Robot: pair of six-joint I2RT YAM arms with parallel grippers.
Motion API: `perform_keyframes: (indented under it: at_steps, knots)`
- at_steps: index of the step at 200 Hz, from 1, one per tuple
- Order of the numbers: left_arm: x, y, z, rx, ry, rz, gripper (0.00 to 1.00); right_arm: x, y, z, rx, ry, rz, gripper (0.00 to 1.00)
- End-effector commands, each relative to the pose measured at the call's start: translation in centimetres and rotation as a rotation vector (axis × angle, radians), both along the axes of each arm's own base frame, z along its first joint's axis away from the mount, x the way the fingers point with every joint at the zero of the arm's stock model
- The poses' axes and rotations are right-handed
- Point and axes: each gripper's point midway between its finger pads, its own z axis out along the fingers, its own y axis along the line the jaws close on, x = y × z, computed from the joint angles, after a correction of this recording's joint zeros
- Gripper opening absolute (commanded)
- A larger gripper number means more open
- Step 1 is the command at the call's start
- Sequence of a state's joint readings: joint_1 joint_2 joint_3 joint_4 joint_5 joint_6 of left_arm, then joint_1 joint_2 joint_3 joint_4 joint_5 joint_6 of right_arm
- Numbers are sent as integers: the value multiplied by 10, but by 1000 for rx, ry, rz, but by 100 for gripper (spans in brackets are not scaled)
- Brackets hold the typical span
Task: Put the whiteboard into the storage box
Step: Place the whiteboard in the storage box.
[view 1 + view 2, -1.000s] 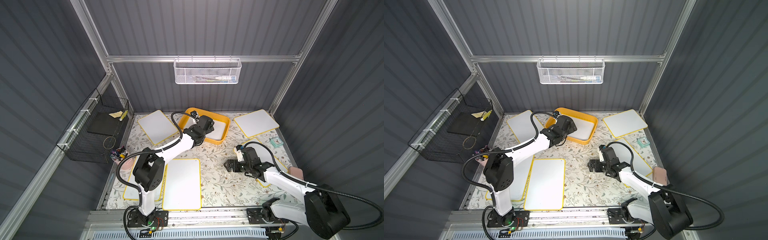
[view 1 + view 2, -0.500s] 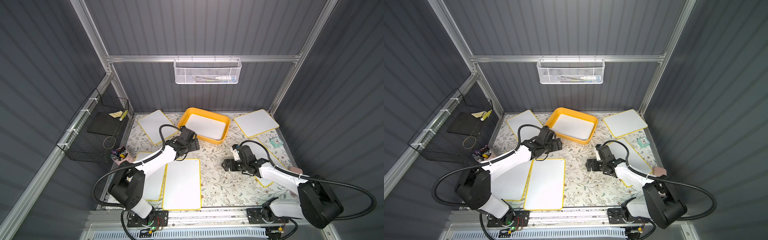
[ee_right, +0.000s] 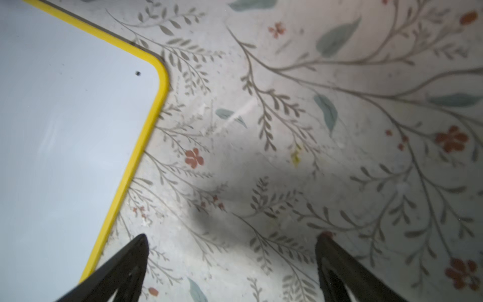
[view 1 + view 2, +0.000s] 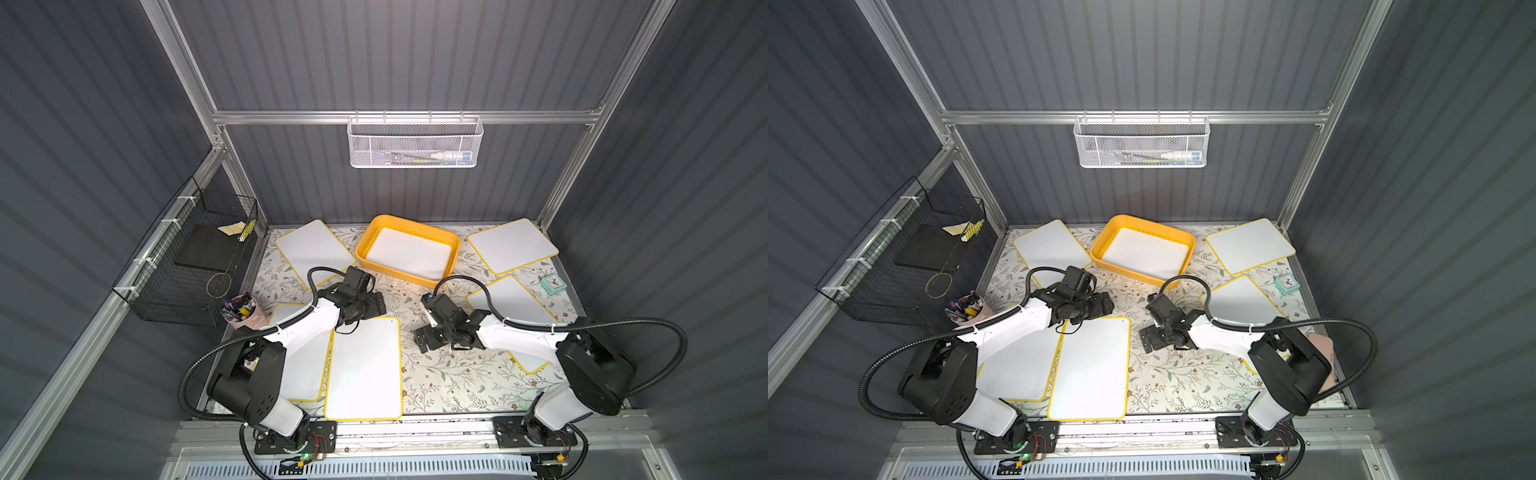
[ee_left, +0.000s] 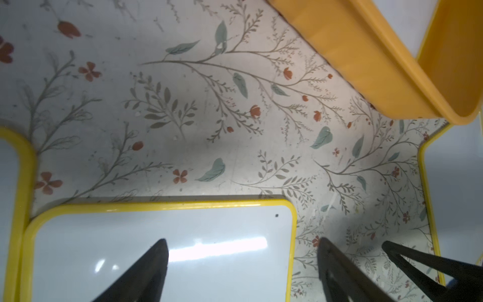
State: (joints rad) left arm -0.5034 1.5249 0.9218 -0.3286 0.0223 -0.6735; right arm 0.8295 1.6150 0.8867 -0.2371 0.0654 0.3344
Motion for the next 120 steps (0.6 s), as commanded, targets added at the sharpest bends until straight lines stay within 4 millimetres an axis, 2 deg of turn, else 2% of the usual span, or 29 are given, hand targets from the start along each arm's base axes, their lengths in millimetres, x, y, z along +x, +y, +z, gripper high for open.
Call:
perform_keyframes:
  at_steps: [1, 23, 60, 98, 120]
  knots:
    - [6, 17, 7, -67, -20, 90, 89, 10, 14, 6, -78, -44, 32, 99]
    - [9, 26, 7, -81, -23, 119, 89, 9, 29, 5, -96, -49, 68, 99]
    - [7, 38, 4, -56, -26, 148, 89, -5, 44, -11, -130, -15, 110, 99]
    - [10, 38, 2, -68, -26, 149, 89, -11, 43, -26, -199, -5, 117, 99]
    - [15, 36, 3, -69, -27, 141, 89, -12, 33, -30, -223, -12, 97, 99]
